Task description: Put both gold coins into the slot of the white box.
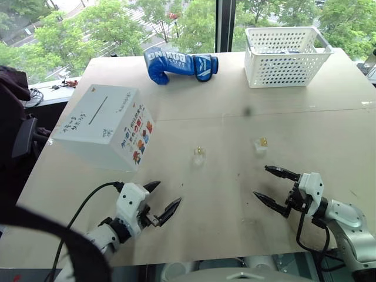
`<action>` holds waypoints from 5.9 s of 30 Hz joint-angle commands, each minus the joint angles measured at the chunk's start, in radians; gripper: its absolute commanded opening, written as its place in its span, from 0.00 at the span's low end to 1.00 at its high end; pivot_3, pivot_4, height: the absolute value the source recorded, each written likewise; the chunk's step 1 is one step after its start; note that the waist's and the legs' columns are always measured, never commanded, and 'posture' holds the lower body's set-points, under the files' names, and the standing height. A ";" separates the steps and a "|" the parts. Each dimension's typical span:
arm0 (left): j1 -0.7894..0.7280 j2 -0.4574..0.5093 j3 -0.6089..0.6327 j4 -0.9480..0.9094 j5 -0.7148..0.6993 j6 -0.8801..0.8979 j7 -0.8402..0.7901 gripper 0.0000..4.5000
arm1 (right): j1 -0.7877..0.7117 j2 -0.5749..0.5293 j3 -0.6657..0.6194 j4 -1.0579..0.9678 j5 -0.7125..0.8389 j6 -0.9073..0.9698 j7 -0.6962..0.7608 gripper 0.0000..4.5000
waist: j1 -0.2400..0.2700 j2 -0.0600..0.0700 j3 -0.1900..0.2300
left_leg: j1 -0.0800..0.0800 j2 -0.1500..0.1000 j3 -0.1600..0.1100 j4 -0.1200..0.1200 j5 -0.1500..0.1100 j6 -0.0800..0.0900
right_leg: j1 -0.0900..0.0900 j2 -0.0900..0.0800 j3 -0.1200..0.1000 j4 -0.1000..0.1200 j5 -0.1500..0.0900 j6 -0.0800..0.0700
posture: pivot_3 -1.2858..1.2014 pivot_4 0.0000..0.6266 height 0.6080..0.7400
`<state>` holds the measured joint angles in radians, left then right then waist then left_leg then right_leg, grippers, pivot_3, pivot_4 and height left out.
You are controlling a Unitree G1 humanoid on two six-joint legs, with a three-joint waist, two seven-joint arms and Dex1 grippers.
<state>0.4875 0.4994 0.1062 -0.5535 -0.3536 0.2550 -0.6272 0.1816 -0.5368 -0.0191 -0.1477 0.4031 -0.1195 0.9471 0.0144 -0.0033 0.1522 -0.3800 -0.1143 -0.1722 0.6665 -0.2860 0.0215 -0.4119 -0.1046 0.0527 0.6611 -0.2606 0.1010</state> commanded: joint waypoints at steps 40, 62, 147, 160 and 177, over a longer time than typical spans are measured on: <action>-0.363 0.325 0.140 -0.146 -0.380 0.237 -0.185 0.99 | -0.258 0.411 0.017 -0.004 -0.257 0.284 -0.721 1.00 | -0.029 0.000 0.001 | 0.000 0.000 0.000 -0.002 0.003 -0.005 | -0.003 0.001 0.001 0.001 0.000 0.000 | 0.52 0.24 0.85; -0.363 0.319 0.145 -0.177 -0.360 0.272 -0.136 1.00 | -0.273 0.416 0.073 0.053 -0.367 0.101 -0.716 0.72 | -0.031 0.000 0.001 | 0.000 0.000 0.000 -0.002 0.003 -0.005 | -0.003 0.002 0.001 0.001 0.000 0.000 | 0.52 0.24 0.85; -0.837 -0.437 0.004 0.103 -0.967 0.219 0.379 0.00 | -0.797 0.690 0.035 -0.063 0.691 0.708 -0.447 0.42 | -0.055 -0.002 0.000 | -0.004 0.001 0.000 0.002 0.003 -0.005 | -0.007 0.000 -0.006 0.003 0.002 0.001 | 0.52 0.24 0.85; -0.915 -0.411 0.097 0.084 -0.989 0.182 0.470 0.00 | -0.751 0.581 -0.004 -0.037 0.546 0.649 -0.448 0.95 | -0.054 -0.002 0.000 | -0.004 0.000 0.000 0.002 0.003 -0.005 | -0.007 0.000 -0.006 0.003 0.003 0.001 | 0.52 0.24 0.85; -1.398 0.326 0.207 0.003 -0.909 0.587 1.121 0.00 | -0.966 0.246 0.037 0.068 0.345 0.561 0.010 0.95 | -0.059 -0.008 0.004 | -0.015 0.001 0.000 0.002 0.003 -0.005 | -0.018 0.000 -0.006 0.003 0.003 0.001 | 0.52 0.24 0.85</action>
<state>-0.8858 0.7875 0.3022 -0.5190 -1.2450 0.7857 0.4509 -0.7516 -0.2924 0.0304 -0.0669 0.7306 0.4436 0.9393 -0.0444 -0.0109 0.1558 -0.3957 -0.1134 -0.1720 0.6692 -0.2828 0.0163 -0.4310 -0.1049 0.0470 0.6648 -0.2579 0.1020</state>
